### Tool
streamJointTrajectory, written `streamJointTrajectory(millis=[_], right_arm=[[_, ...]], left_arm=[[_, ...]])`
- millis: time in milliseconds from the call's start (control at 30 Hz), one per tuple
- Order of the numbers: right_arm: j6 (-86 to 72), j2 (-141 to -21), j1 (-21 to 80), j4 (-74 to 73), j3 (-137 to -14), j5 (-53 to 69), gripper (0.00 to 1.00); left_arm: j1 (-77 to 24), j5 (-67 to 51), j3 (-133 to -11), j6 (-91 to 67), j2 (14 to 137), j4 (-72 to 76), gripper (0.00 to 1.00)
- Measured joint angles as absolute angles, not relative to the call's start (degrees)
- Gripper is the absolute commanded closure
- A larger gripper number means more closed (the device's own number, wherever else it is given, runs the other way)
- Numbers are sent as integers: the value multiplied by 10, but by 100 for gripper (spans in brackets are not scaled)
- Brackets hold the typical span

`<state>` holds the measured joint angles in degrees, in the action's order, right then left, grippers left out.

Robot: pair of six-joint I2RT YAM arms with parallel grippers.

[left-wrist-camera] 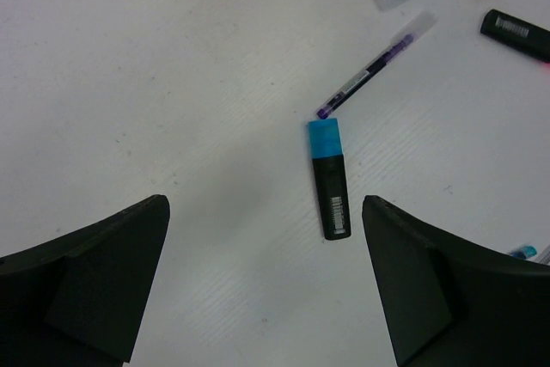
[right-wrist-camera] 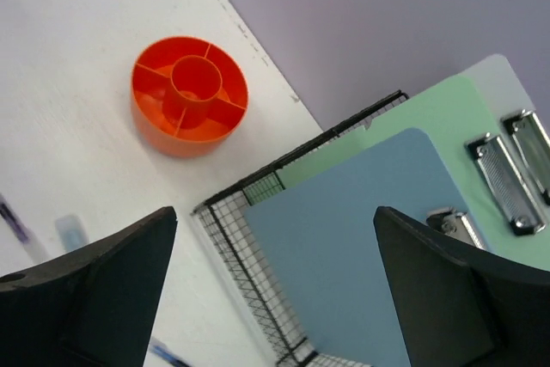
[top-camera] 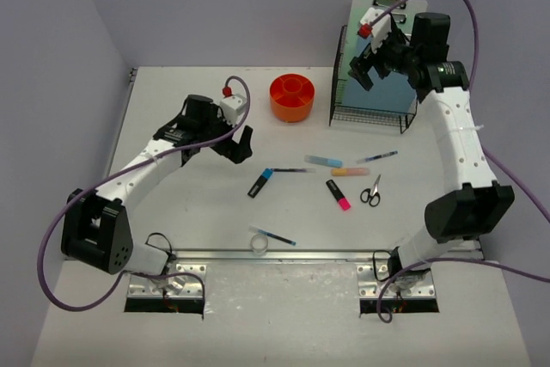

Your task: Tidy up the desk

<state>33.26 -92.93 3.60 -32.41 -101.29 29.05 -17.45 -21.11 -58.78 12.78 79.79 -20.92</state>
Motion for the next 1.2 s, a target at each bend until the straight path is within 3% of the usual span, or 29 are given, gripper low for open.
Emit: streamJointTrajectory(millis=[200,333,600,967,1067,1200], right_arm=[[200,-832,33,-300,-840,306,35],[128,-795,10,-302,-745,344,42],[30,-735,-56,-306,-625,376,40],[-5,-712,-73,-320,-590,390,38],[-6,-712,-79,-320,-588,394,38],[-10,-713,-81,-321,-588,398,39]], left_arm=[[-259,-190,-574,159,823,-194,36],[-304,-207,-584,198,860,-192,45],[-357,-218,-700,258,1022,-179,47],[-377,-205,-801,321,1160,-207,53],[-391,-195,-809,338,1183,-223,58],[-402,-191,-840,350,1208,-243,73]])
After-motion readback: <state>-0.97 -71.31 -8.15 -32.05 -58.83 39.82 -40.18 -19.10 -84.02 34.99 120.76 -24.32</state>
